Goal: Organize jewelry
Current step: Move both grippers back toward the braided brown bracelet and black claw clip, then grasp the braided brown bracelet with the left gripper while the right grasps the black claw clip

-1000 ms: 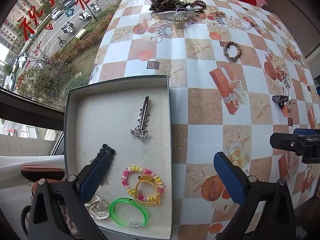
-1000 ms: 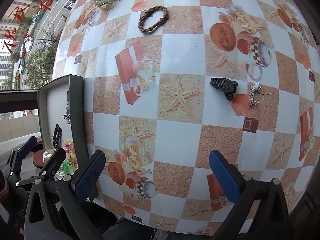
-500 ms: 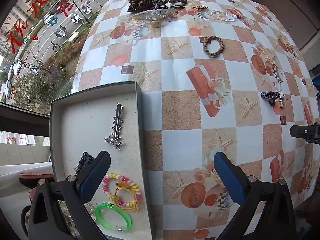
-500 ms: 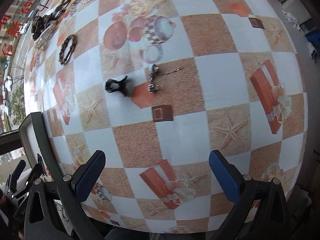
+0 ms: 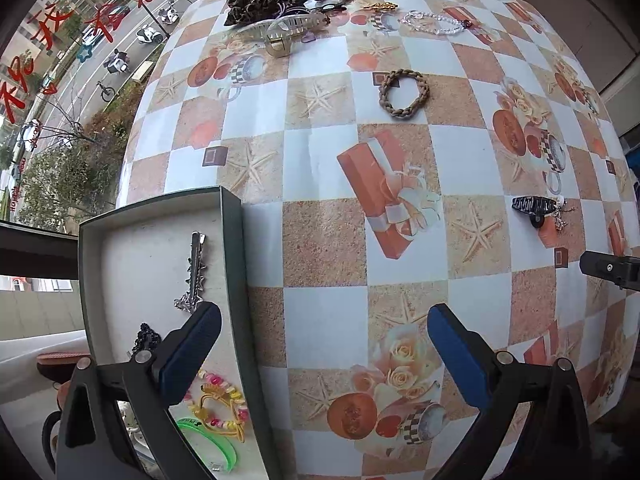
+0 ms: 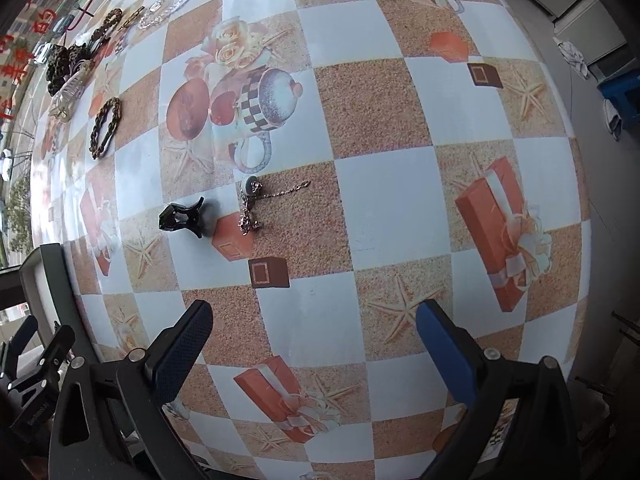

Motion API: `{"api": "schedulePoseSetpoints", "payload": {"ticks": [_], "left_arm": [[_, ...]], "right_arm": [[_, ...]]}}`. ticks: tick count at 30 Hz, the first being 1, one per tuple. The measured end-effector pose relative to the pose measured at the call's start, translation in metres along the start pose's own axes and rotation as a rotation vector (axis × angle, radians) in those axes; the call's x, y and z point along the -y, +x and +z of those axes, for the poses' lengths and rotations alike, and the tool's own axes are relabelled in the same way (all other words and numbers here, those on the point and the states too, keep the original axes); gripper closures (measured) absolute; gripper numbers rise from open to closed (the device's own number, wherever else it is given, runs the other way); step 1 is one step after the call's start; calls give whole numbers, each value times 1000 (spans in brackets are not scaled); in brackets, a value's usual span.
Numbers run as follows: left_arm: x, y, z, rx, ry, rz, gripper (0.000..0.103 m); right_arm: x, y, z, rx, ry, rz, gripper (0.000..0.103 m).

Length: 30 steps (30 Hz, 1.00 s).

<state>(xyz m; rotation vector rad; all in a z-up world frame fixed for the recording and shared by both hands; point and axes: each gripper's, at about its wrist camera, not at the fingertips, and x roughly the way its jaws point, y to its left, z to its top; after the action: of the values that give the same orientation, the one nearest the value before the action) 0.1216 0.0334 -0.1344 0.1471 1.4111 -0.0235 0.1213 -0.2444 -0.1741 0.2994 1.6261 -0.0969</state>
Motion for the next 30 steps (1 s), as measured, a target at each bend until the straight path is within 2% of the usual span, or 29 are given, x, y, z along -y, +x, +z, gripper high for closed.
{"api": "schedulePoseSetpoints", "payload": {"ticks": [5, 7, 13, 23, 26, 28, 30], "left_arm": [[7, 5, 12, 4, 11, -1, 4], [9, 8, 17, 1, 3, -6, 4], [19, 14, 38, 15, 9, -31, 4], [28, 29, 82, 34, -4, -81, 4], [28, 37, 95, 39, -12, -97, 4], [30, 43, 105, 40, -17, -108, 12], [31, 51, 115, 33, -21, -117, 13]], "right_arm": [[-7, 2, 10, 5, -34, -12, 24], [-13, 2, 12, 13, -47, -5, 27], [-46, -9, 18, 87, -173, 48, 28], [-112, -5, 32, 142, -394, 25, 28], [-126, 3, 28, 157, -474, -5, 29], [-134, 9, 27, 160, -519, -30, 30], [-140, 15, 26, 158, -551, -48, 34]]}}
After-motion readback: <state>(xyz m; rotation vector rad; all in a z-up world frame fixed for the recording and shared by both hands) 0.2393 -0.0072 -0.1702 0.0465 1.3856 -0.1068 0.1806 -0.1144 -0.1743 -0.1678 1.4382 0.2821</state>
